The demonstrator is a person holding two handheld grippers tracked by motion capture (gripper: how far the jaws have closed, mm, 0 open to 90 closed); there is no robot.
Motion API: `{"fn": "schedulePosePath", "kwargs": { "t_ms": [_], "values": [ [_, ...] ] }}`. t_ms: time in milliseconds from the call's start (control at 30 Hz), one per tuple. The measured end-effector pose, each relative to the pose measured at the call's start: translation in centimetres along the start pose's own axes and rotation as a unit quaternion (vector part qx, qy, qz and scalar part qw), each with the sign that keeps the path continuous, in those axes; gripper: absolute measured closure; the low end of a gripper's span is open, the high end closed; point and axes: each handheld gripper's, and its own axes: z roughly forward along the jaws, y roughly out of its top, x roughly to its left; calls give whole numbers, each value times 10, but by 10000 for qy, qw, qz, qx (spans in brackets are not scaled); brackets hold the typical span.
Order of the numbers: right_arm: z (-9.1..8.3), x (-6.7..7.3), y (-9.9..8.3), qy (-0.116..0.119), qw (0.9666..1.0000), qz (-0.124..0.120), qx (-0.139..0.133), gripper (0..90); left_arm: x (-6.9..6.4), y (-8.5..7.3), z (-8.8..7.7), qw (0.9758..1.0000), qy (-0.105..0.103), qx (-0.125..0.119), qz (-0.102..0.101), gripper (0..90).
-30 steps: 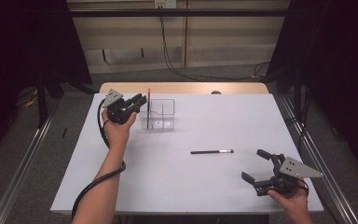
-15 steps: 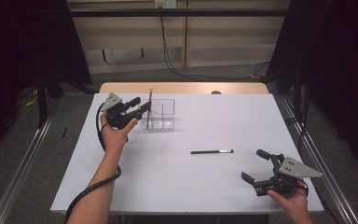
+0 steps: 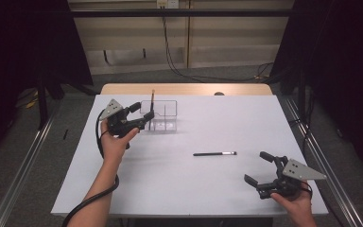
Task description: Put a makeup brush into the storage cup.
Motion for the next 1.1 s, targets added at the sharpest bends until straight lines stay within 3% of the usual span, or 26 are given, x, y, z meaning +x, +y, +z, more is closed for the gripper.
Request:
{"fn": "schedulePosePath", "kwargs": {
  "t_ms": [400, 467, 667, 1100],
  "values": [
    [1, 0, 0, 1, 10000, -7, 9, 0, -7, -4, -8, 9996, -268, -84, -39, 152],
    [1, 0, 0, 5, 10000, -18, 13, 0, -8, -5, -9, 9995, -304, -6, 69, 129],
    [0, 0, 0, -9, 10000, -9, 14, 0, -11, -8, -15, 9991, -417, 30, 92, 87],
    [1, 0, 0, -4, 10000, -16, 19, 0, -17, -16, -30, 9986, -507, 96, 152, 26]
  ]
}}
